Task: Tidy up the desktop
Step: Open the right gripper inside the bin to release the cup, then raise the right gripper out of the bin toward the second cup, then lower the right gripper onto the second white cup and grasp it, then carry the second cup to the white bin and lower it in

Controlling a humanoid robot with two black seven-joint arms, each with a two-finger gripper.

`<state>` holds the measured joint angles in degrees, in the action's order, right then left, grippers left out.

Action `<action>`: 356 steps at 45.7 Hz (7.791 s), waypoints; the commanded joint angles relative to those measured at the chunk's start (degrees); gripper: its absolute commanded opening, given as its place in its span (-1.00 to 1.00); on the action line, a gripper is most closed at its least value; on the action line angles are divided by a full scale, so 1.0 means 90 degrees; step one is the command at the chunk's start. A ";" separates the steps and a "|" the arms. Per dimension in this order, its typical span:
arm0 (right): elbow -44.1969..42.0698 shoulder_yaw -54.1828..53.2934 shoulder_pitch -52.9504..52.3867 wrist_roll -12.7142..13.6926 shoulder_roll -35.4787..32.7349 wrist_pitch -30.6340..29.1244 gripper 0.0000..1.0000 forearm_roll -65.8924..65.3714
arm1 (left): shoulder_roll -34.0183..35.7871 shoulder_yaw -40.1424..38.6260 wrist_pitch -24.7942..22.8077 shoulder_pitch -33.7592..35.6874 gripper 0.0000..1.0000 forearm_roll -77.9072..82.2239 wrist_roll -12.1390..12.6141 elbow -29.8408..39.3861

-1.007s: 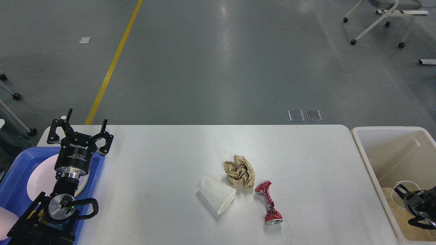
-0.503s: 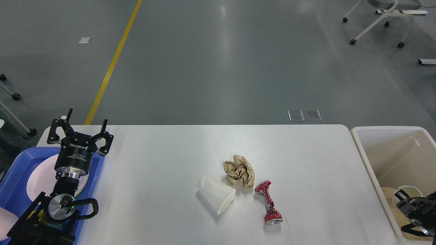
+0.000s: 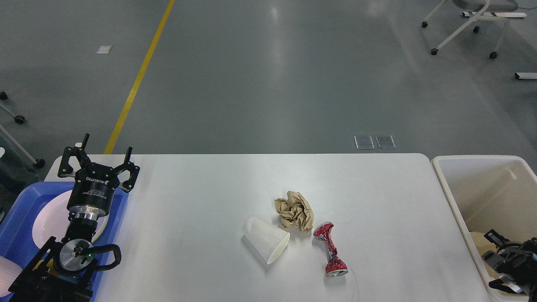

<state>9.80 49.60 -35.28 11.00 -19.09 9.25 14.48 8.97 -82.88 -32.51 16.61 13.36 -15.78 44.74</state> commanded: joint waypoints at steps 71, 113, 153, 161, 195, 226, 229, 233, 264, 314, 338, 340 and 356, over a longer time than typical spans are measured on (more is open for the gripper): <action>1.0005 0.2194 -1.2467 0.0819 0.1067 -0.4866 1.00 -0.0242 | -0.0001 0.0000 -0.0001 0.0000 0.93 0.0000 0.0005 0.0000; 0.9615 0.1853 -1.2213 0.0692 0.1027 -0.4837 0.97 -0.0300 | -0.0001 0.0000 -0.0001 0.0000 0.93 0.0000 -0.0005 0.0000; 0.6071 -0.2465 -0.6169 0.0233 0.3116 -0.3636 0.81 -0.6911 | -0.0001 0.0000 -0.0001 0.0000 0.93 0.0000 -0.0005 0.0000; 0.5279 -0.2474 -0.5202 0.0233 0.3410 -0.3344 0.81 -0.7263 | -0.0001 0.0010 -0.0010 0.0000 0.93 0.0009 -0.0005 0.0000; 0.4546 -0.2025 -0.3746 0.0233 0.3381 -0.2308 0.81 -0.8562 | -0.0001 0.0000 -0.0001 0.0000 0.93 0.0000 0.0005 0.0000; 0.4595 -0.1966 -0.3443 0.0253 0.3420 -0.2239 -0.46 -0.8435 | -0.0001 0.0000 -0.0001 0.0000 0.93 0.0000 -0.0005 0.0000; 0.4595 -0.1966 -0.3434 0.0272 0.3430 -0.2249 -0.79 -0.8328 | -0.0001 0.0000 -0.0001 0.0000 0.93 0.0000 -0.0005 0.0000; 0.4595 -0.1966 -0.3434 0.0282 0.3440 -0.2249 -1.00 -0.8113 | -0.0001 0.0000 -0.0001 0.0000 0.93 0.0000 -0.0005 0.0000; 0.6059 -0.1771 -0.5727 0.0233 0.2493 -0.3439 -1.00 -0.4247 | -0.0001 0.0000 -0.0001 0.0000 0.93 0.0000 0.0005 0.0000; 0.9410 0.2564 -1.0622 0.0350 0.0413 -0.3412 -1.00 -0.0613 | -0.0001 0.0000 -0.0001 0.0000 0.93 0.0000 -0.0005 0.0000; 0.5652 0.2538 -0.6200 0.0282 -0.1990 -0.2640 -1.00 -0.0866 | -0.0001 0.0000 -0.0001 0.0000 0.93 0.0009 0.0005 0.0000; 0.5183 0.2108 -0.5644 0.0282 -0.2010 -0.2649 -1.00 -0.0886 | -0.0001 0.0000 -0.0001 0.0000 0.93 0.0000 -0.0005 0.0000; 0.1706 -0.0169 -0.1883 0.0282 -0.1298 -0.1948 -1.00 -0.0906 | -0.0001 0.0000 -0.0001 0.0000 0.93 0.0000 -0.0005 0.0000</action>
<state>34.25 52.32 -61.69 13.55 -35.41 -12.89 6.20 8.96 -82.87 -32.52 16.61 13.37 -15.77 44.74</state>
